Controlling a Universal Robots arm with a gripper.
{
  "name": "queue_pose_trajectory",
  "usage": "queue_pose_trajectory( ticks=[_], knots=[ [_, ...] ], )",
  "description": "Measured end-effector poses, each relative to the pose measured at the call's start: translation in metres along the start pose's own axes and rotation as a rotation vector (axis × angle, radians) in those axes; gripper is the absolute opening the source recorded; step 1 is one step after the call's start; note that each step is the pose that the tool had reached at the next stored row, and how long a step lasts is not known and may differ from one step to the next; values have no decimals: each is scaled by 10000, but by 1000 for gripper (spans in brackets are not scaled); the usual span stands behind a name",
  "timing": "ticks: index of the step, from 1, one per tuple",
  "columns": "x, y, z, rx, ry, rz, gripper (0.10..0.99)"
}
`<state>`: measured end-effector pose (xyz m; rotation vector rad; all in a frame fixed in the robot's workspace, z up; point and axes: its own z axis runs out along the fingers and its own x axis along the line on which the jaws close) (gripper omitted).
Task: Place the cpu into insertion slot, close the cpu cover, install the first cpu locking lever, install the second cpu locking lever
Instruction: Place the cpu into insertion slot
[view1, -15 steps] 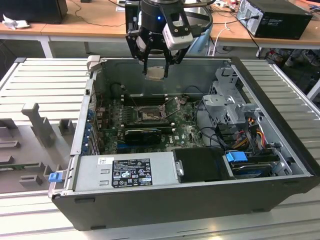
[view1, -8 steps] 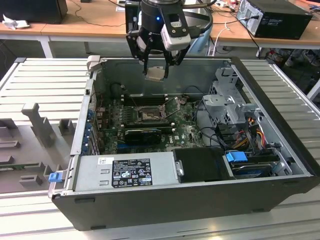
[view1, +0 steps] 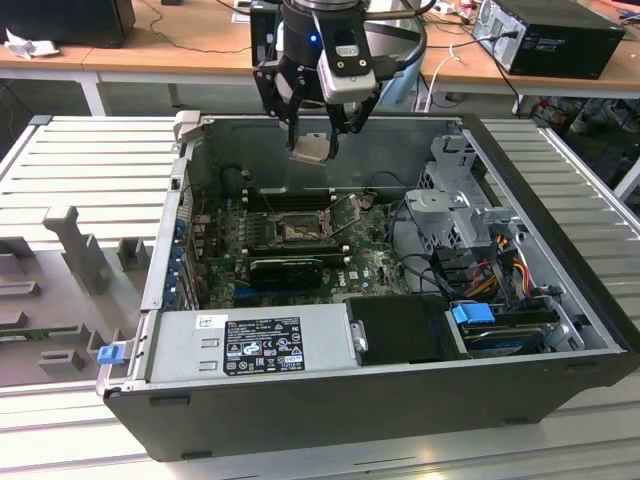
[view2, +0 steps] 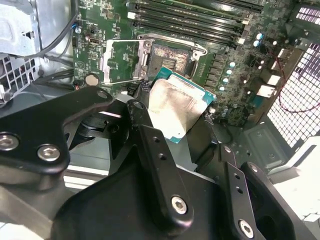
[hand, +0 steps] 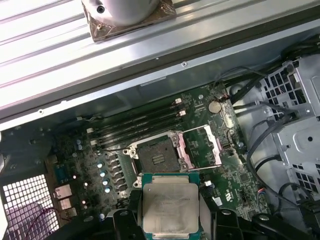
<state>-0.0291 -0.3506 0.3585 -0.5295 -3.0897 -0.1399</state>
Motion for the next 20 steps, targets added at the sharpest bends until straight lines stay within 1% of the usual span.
queue_pose_trajectory(
  ticks=[3, 11, 20],
  knots=[
    [0, 0, 1, -5, -37, 428, 541],
    [0, -1, 4, -22, -107, 1227, 541],
    [0, -1, 5, -29, -143, 1633, 541]
  ],
)
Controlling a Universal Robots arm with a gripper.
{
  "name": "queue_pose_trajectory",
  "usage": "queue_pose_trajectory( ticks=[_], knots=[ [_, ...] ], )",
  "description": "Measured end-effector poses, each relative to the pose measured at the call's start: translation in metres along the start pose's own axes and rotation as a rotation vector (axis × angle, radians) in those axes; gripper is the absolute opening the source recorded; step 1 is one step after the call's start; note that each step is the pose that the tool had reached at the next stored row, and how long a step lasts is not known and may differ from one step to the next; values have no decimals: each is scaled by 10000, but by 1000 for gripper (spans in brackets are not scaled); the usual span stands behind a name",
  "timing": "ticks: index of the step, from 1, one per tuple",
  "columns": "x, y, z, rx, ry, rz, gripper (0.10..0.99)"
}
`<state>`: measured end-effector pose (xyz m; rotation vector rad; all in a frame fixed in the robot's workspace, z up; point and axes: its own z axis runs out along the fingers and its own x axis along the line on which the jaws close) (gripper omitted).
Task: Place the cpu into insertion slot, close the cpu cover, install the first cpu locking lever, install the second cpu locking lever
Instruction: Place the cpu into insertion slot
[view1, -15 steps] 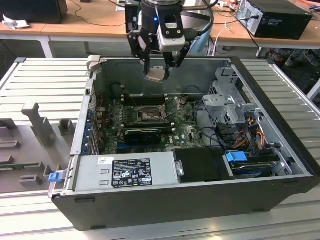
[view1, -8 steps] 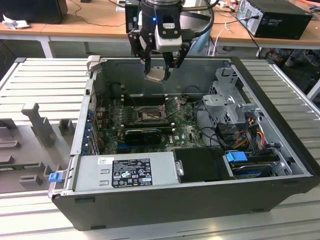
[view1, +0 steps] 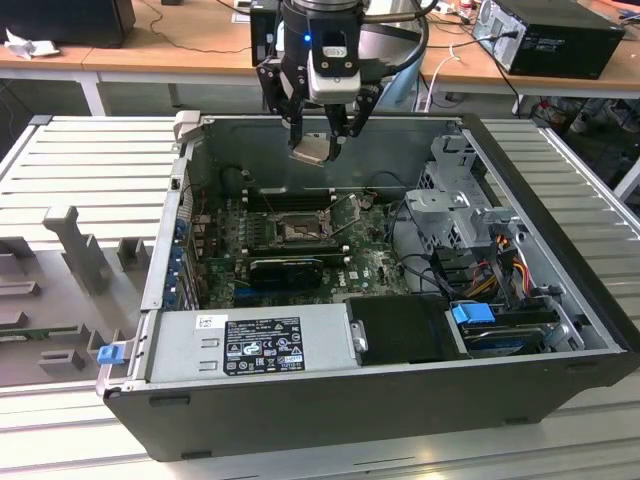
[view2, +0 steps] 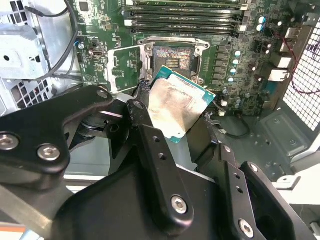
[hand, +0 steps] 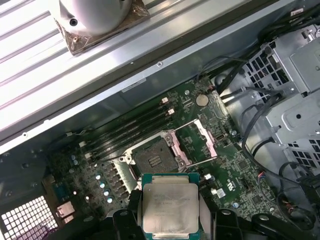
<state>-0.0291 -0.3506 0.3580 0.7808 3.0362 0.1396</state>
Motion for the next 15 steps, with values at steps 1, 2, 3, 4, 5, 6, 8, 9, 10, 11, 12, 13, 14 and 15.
queue_pose_trajectory(
  ticks=[1, 2, 3, 4, 5, 6, 8, 9, 10, 11, 12, 13, 14, 15],
  knots=[
    [0, 0, 0, -1, -4, 43, 541],
    [0, 0, 0, -1, -7, 78, 541],
    [0, 0, 1, -2, -10, 114, 541],
    [0, 0, 0, -3, -16, 179, 541],
    [0, 0, 1, -4, -18, 211, 541],
    [0, 0, 1, -5, -21, 242, 541],
    [0, 0, 1, -5, -27, 300, 541],
    [0, 0, 1, -7, -31, 351, 541],
    [0, 0, 1, -7, -36, 402, 541],
    [0, 0, 1, -9, -40, 462, 541],
    [0, 0, 1, -9, -44, 503, 541],
    [0, 0, 1, -10, -50, 567, 541],
    [0, 0, 1, -11, -52, 596, 541],
    [0, 0, 2, -12, -55, 627, 541]
  ],
)
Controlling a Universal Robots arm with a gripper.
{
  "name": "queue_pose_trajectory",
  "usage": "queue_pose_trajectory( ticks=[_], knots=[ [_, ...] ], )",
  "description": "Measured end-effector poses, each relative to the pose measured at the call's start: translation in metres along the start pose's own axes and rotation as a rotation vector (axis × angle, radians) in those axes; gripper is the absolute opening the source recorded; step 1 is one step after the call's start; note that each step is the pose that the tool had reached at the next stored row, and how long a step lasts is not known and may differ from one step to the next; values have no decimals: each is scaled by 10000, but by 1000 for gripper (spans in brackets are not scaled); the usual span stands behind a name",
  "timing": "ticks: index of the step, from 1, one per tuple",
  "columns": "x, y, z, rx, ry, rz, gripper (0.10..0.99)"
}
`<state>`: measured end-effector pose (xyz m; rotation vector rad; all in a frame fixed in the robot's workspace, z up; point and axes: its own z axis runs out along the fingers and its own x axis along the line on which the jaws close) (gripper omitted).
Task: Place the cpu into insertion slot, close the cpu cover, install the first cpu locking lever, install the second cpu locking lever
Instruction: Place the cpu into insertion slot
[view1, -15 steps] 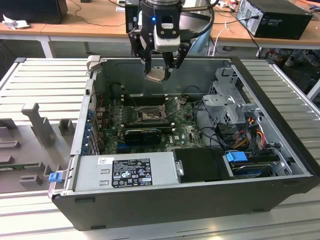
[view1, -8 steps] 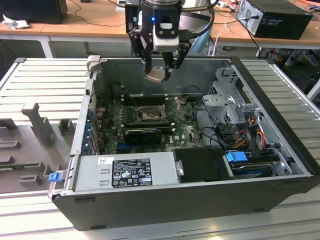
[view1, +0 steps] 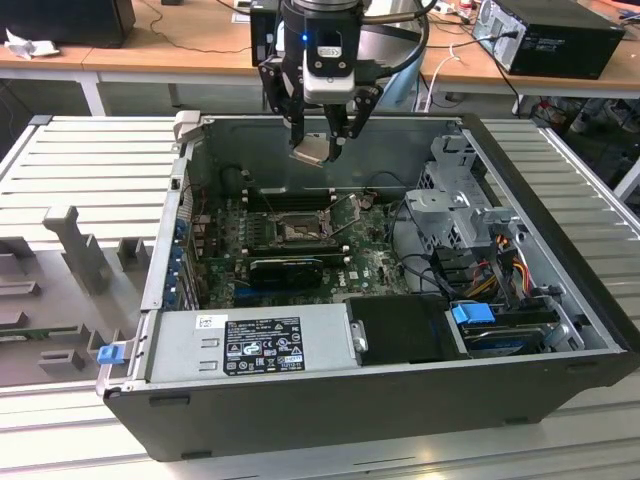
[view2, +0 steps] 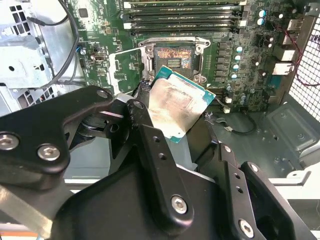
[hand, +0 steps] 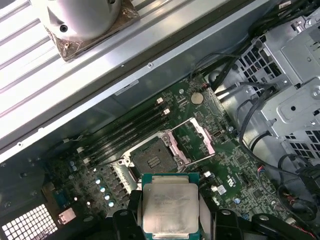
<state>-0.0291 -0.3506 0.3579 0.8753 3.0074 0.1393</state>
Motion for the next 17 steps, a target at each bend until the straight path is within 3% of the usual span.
queue_pose_trajectory(
  ticks=[17],
  knots=[
    [0, -1, 7, -14, -79, 884, 541]
  ],
)
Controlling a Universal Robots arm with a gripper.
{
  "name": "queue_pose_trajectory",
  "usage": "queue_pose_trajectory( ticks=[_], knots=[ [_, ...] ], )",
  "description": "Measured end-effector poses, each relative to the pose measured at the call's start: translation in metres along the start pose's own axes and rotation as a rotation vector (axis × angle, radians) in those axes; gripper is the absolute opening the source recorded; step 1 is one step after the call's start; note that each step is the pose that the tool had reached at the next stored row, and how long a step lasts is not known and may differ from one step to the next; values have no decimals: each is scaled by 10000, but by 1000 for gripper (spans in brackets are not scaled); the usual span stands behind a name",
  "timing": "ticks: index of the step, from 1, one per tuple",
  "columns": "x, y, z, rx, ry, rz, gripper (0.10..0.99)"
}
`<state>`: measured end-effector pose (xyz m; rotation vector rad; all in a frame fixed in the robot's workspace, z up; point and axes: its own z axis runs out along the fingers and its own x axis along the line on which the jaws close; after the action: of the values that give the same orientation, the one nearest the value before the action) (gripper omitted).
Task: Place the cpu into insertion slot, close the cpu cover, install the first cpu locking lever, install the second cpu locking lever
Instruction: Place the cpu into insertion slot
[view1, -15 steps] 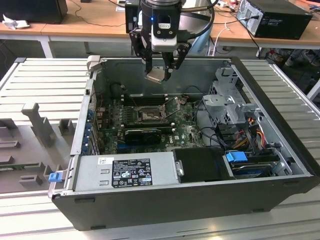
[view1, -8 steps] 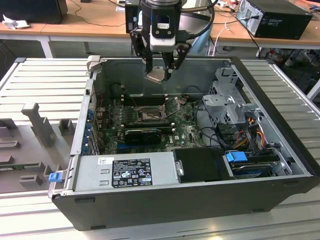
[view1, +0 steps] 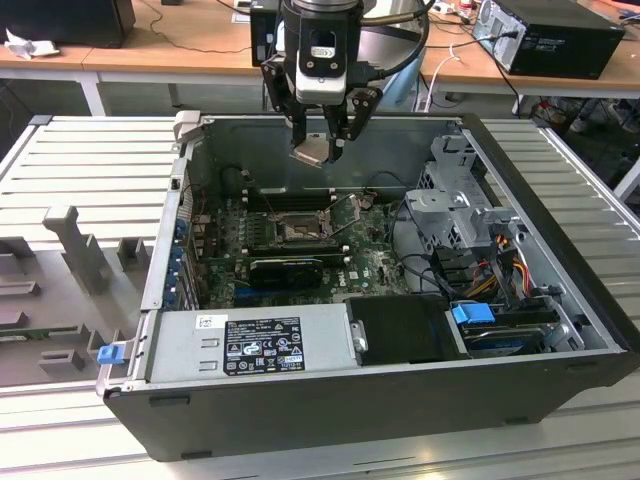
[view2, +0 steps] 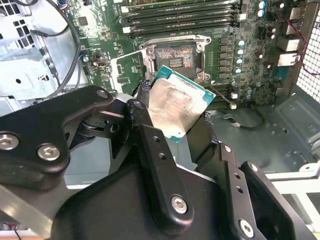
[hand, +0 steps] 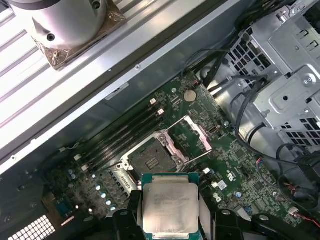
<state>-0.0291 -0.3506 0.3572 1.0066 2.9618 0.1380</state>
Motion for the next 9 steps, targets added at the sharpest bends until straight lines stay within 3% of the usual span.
queue_pose_trajectory(
  ticks=[9],
  knots=[
    [0, 0, 2, -8, -42, 479, 541]
  ],
)
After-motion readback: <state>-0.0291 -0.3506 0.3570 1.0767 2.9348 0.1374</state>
